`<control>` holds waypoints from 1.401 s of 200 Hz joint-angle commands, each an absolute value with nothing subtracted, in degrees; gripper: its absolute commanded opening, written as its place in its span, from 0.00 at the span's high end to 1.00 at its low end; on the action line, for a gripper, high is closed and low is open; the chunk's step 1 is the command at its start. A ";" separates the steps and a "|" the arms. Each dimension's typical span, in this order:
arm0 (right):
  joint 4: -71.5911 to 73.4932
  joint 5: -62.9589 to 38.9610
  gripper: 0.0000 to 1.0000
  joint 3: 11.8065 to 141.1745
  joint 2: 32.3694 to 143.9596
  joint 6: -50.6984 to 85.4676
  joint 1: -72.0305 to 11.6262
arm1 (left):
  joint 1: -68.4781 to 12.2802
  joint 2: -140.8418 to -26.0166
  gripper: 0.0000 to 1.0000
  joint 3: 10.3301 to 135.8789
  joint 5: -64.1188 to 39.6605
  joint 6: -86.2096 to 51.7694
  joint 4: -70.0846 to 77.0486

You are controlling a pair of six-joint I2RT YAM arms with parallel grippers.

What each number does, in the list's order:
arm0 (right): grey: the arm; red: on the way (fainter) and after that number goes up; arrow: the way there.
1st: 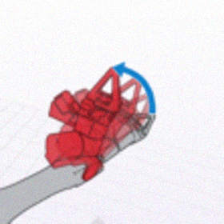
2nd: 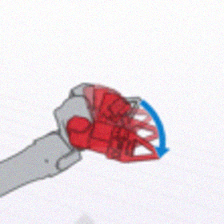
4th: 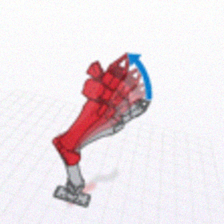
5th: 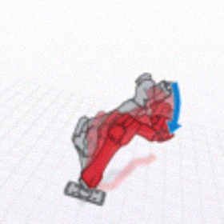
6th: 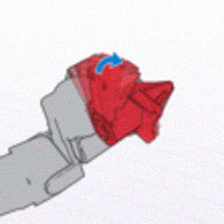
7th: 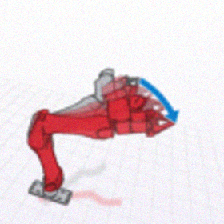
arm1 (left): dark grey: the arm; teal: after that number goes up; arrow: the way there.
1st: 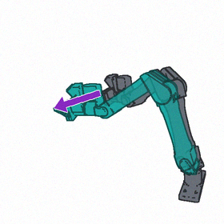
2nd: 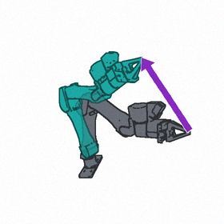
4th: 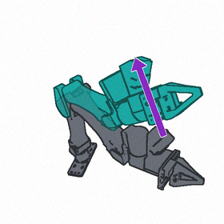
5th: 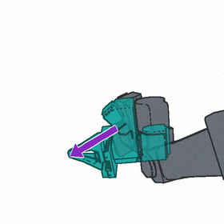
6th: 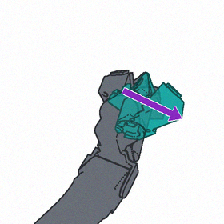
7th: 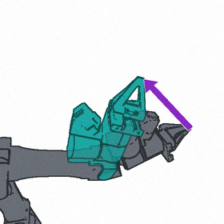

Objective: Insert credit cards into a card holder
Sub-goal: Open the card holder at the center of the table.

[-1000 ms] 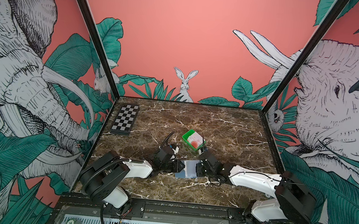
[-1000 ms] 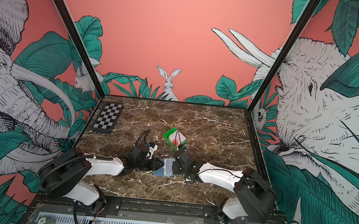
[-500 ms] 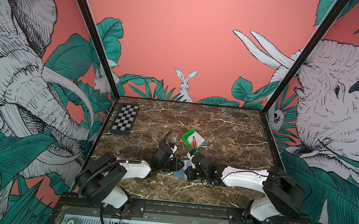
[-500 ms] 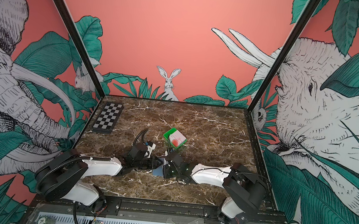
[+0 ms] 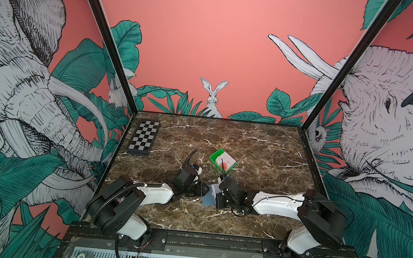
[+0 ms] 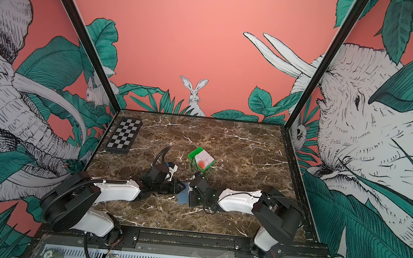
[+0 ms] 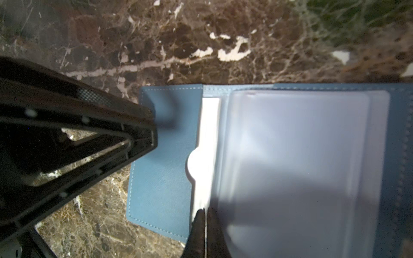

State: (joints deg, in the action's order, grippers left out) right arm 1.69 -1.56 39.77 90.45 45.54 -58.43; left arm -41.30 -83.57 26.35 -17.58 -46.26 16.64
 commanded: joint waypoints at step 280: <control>1.67 -0.53 0.96 48.78 99.39 45.27 -55.13 | -40.96 -81.91 0.68 24.11 -17.40 -44.82 17.75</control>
